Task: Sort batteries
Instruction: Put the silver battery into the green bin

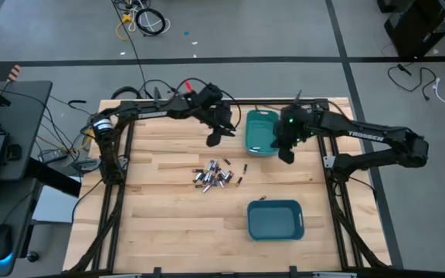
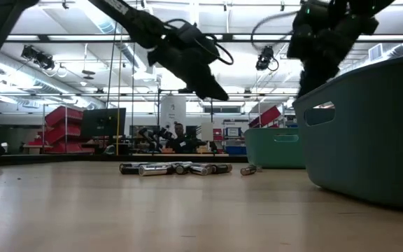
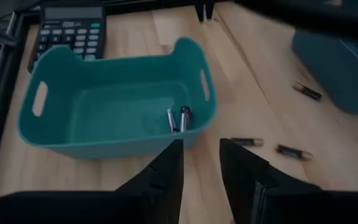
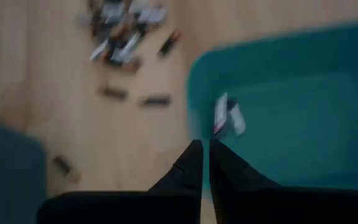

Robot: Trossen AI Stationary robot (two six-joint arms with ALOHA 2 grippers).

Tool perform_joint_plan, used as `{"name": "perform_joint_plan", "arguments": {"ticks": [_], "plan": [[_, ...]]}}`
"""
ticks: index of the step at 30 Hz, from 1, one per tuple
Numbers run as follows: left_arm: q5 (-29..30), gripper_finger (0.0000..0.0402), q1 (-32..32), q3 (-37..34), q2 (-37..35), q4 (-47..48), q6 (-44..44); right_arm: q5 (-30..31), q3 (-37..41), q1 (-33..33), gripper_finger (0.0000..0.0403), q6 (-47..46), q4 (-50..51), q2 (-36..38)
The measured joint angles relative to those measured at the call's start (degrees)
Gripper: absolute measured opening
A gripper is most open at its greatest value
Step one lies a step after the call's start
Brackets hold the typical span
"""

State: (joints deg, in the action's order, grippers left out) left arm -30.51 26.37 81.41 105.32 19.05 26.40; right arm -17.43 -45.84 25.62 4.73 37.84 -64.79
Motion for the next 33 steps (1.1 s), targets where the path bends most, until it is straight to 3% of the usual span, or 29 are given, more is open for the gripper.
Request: {"name": "perform_joint_plan", "arguments": {"ticks": [4,10,16,23,27,30,33], "plan": [[0.6,0.0105,0.7,0.0,-2.0,5.1,0.5,-2.7,0.7,-1.4,0.0004,-0.7,1.5,-3.2],[2.9,0.0105,0.8,0.0,-2.7,12.7,0.1,2.8,0.7,-2.0,0.0001,-1.5,6.1,-8.2],[3.1,0.0105,0.2,-2.4,-2.7,13.0,-1.2,10.2,0.7,-1.6,0.0000,-2.0,6.4,-9.2],[3.2,0.0105,0.2,-5.3,-2.7,13.6,-0.7,5.8,0.7,-0.7,0.0000,-1.7,8.5,-7.8],[2.4,0.0105,0.1,-6.5,-2.7,23.6,3.2,-0.6,0.7,-0.7,0.0000,-1.3,9.4,-4.7],[0.0,0.0105,-0.3,-7.5,-2.8,29.9,4.7,-0.2,0.7,-0.7,0.0000,-1.3,6.6,-1.1],[0.3,0.0105,-0.9,-9.4,-3.0,30.8,3.0,4.0,0.7,-0.5,0.0000,-0.8,3.6,2.3]]}}
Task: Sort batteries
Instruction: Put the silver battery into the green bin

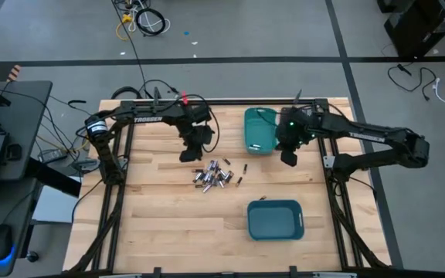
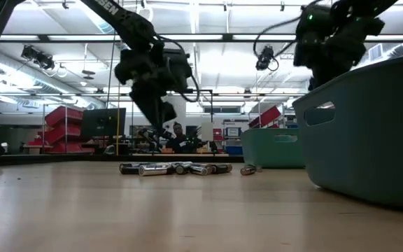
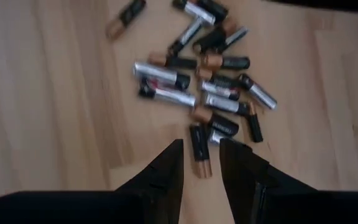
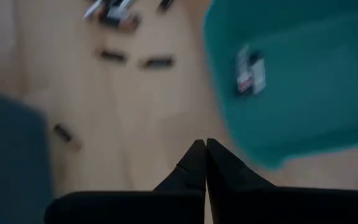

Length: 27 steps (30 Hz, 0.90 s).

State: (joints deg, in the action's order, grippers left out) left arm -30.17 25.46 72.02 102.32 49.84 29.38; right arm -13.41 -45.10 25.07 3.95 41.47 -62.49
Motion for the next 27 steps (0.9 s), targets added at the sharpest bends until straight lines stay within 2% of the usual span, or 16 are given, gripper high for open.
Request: {"name": "perform_joint_plan", "arguments": {"ticks": [6,11,14,18,24,27], "plan": [[3.8,0.0105,-1.4,-4.4,0.0,-5.8,-7.4,7.9,0.0,0.1,0.0000,1.0,-4.9,4.6],[9.6,0.0105,-1.6,-4.9,0.0,-4.7,-8.1,16.8,0.0,0.1,0.0000,1.7,-11.1,6.6],[12.4,0.0105,-1.5,-4.9,0.0,-6.0,-8.2,18.4,0.0,0.1,0.0000,1.7,-13.1,6.9],[13.3,0.0105,-3.6,-4.9,0.0,-10.9,-10.6,18.7,0.0,0.1,0.0000,-1.3,-13.4,6.7],[19.3,0.0087,-9.4,-4.9,0.0,-11.9,-15.6,27.5,3.3,-2.3,0.0000,-5.9,-14.8,7.6],[20.3,0.0077,-12.1,-4.9,-0.2,-12.4,-19.6,28.8,4.4,-3.7,0.0000,-7.2,-14.9,9.0]]}}
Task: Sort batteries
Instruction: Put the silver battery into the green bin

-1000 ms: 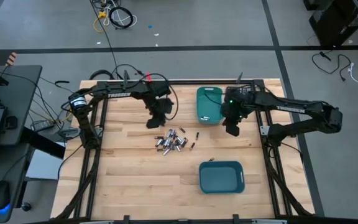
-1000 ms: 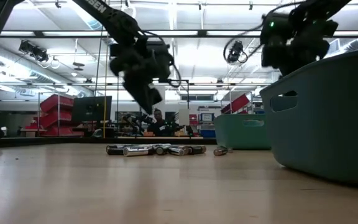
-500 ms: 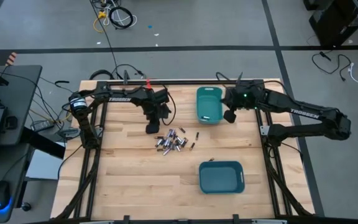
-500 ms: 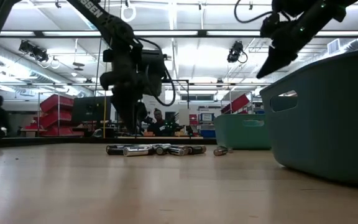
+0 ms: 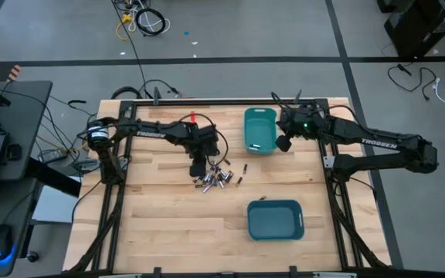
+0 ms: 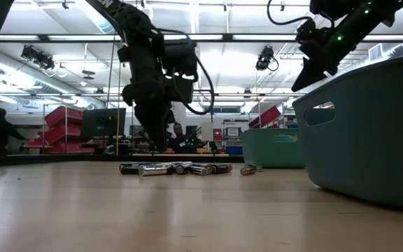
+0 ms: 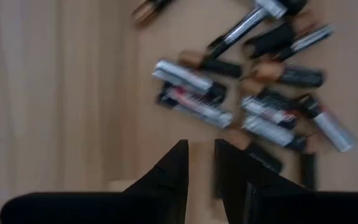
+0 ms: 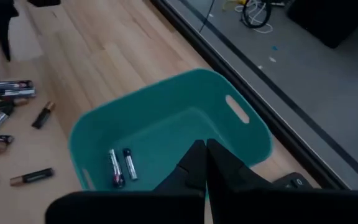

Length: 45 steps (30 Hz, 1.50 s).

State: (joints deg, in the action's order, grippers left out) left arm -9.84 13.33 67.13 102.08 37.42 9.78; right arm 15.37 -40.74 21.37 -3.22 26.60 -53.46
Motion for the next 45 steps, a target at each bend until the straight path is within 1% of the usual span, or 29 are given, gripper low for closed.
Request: {"name": "perform_joint_plan", "arguments": {"ticks": [4,10,13,16,18,22,24,29,31,33,36,45], "plan": [[2.4,0.0075,-3.8,0.0,-2.0,-1.2,-2.5,0.0,1.6,-2.0,0.0000,-0.7,-1.1,2.3],[9.1,0.0075,-8.7,0.0,-8.2,-4.6,-5.1,0.0,3.7,-3.9,0.0000,-2.2,-1.7,5.7],[14.0,0.0075,-11.0,-0.7,-10.9,-8.1,-5.7,0.0,4.9,-4.5,0.0000,-2.4,-2.0,6.7],[16.3,0.0075,-12.9,-5.9,-14.0,-17.6,-6.4,0.1,6.6,-4.9,0.0000,-2.4,-3.7,7.2],[18.2,0.0075,-13.6,-10.8,-16.0,-23.3,-9.2,0.0,7.5,-4.9,0.0000,-2.4,-4.5,7.4],[27.1,0.0075,-14.4,-18.2,-17.8,-30.7,-16.4,0.0,8.2,-4.9,0.0000,-2.6,-4.9,7.4],[29.7,0.0075,-14.6,-20.6,-17.8,-33.0,-18.0,0.0,8.2,-4.9,0.0000,-2.6,-5.1,7.4],[31.1,0.0075,-14.6,-25.4,-17.3,-42.9,-18.5,0.0,8.2,-4.9,0.0000,-2.6,-6.6,7.4],[31.5,0.0075,-14.6,-27.2,-17.3,-45.5,-20.0,0.0,8.2,-4.9,0.0000,-2.7,-7.1,7.4],[32.1,0.0075,-14.6,-29.1,-17.3,-46.6,-23.0,0.0,8.2,-4.9,0.0000,-3.0,-7.6,7.4],[32.4,0.0075,-14.6,-31.6,-17.3,-48.5,-25.0,0.0,8.2,-4.9,0.0000,-3.1,-7.7,7.4],[30.9,0.0077,-15.0,-34.4,-17.3,-51.4,-25.0,0.0,8.2,-4.9,0.0000,-3.3,-9.0,7.4]]}}
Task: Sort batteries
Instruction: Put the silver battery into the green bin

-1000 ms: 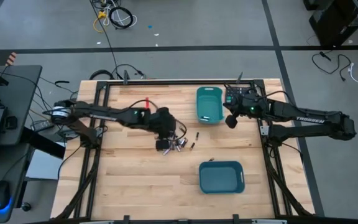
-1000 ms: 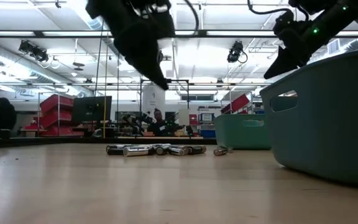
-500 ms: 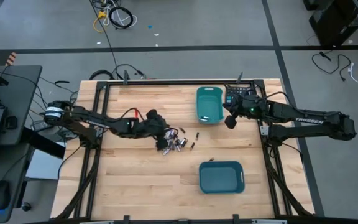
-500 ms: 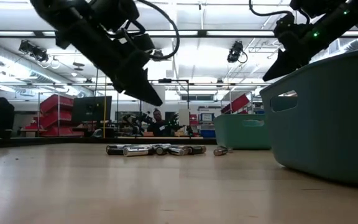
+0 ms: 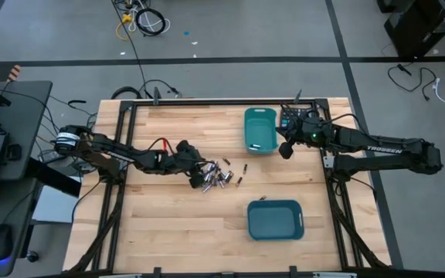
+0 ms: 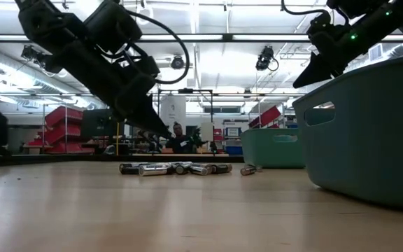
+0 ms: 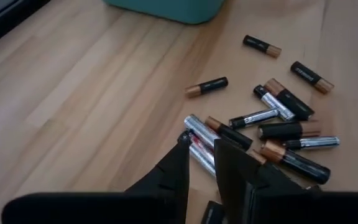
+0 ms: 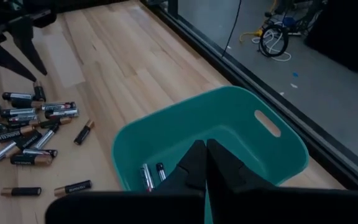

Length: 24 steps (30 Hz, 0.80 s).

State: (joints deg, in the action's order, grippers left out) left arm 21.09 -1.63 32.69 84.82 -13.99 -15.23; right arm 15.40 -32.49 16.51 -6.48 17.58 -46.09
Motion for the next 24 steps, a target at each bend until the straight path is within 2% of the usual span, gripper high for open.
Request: {"name": "perform_joint_plan", "arguments": {"ticks": [11,16,24], "plan": [[-0.2,0.0129,0.0,0.0,0.2,-2.0,-2.0,0.0,0.0,0.0,0.0001,0.0,-1.0,0.0],[-0.4,0.0132,0.0,0.0,4.6,-9.1,-1.9,0.0,0.0,0.0,0.0001,0.0,-1.8,0.0],[-0.4,0.0132,0.0,0.0,10.4,-9.7,-1.7,0.0,0.0,0.0,0.0001,-0.1,-1.8,0.0]]}}
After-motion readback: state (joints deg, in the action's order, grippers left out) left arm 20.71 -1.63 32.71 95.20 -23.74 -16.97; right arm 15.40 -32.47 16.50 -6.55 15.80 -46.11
